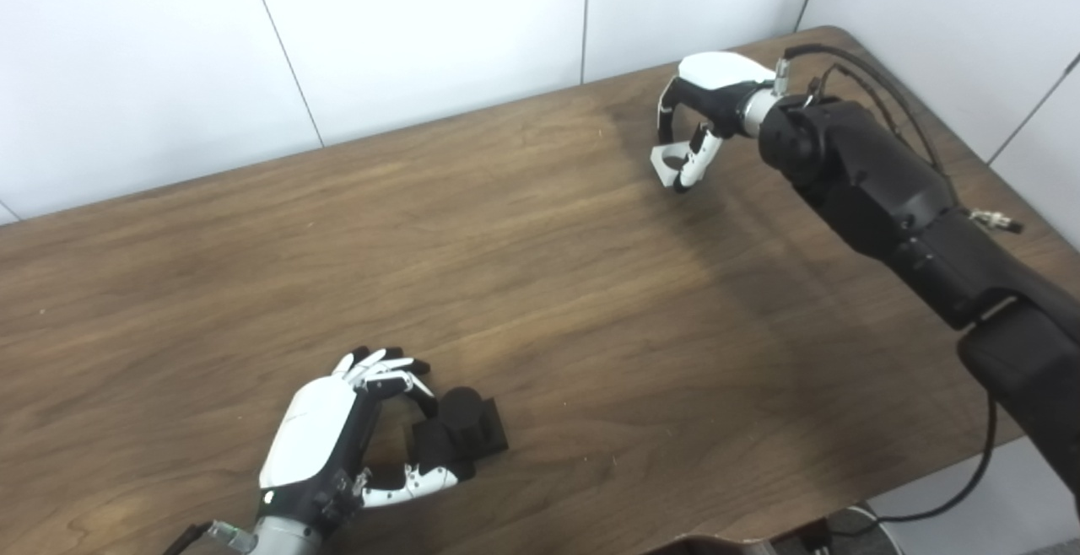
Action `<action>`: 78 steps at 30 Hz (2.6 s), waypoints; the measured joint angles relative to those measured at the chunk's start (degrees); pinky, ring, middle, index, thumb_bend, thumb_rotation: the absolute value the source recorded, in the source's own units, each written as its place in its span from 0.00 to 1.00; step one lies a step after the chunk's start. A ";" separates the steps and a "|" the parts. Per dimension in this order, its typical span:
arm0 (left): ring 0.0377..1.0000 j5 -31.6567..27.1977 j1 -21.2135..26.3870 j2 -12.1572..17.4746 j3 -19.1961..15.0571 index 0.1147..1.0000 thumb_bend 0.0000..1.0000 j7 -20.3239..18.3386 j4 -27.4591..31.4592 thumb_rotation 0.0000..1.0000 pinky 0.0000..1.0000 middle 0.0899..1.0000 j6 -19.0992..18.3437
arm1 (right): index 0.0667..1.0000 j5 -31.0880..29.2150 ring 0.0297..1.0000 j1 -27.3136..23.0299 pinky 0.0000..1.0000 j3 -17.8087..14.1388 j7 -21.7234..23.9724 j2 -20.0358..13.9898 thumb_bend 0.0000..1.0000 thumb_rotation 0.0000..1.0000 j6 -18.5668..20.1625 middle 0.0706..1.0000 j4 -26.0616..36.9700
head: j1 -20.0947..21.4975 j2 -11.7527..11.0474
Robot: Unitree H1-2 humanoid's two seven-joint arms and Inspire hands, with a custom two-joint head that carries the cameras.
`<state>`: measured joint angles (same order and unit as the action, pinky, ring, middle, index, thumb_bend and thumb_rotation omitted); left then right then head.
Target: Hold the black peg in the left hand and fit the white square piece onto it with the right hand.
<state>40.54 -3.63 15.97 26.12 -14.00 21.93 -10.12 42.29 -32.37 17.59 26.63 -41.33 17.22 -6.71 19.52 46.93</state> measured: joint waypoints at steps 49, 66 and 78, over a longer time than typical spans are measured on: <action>0.86 6.56 0.57 -6.36 2.70 0.42 0.52 -0.09 -2.01 0.05 0.99 0.77 -0.31 | 0.45 -0.19 0.91 2.98 1.00 3.59 32.76 13.46 0.52 0.14 -5.25 0.75 49.21 | -17.23 6.33; 0.86 6.57 0.93 -6.63 2.58 0.42 0.52 -0.80 -2.02 0.05 1.00 0.76 -0.37 | 0.44 -0.74 0.90 -1.48 0.97 3.06 39.51 15.35 0.52 0.13 -2.87 0.73 52.58 | -16.53 7.91; 0.87 6.64 0.94 -6.63 2.55 0.42 0.52 -0.94 -1.99 0.05 1.00 0.76 -0.41 | 0.45 -0.62 0.91 2.14 0.94 3.35 38.09 16.01 0.52 0.14 -4.52 0.76 49.74 | -16.44 7.91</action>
<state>47.18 -2.69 9.34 28.67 -14.94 19.94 -10.53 41.67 -30.23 20.94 64.73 -25.33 12.71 43.03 3.08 54.84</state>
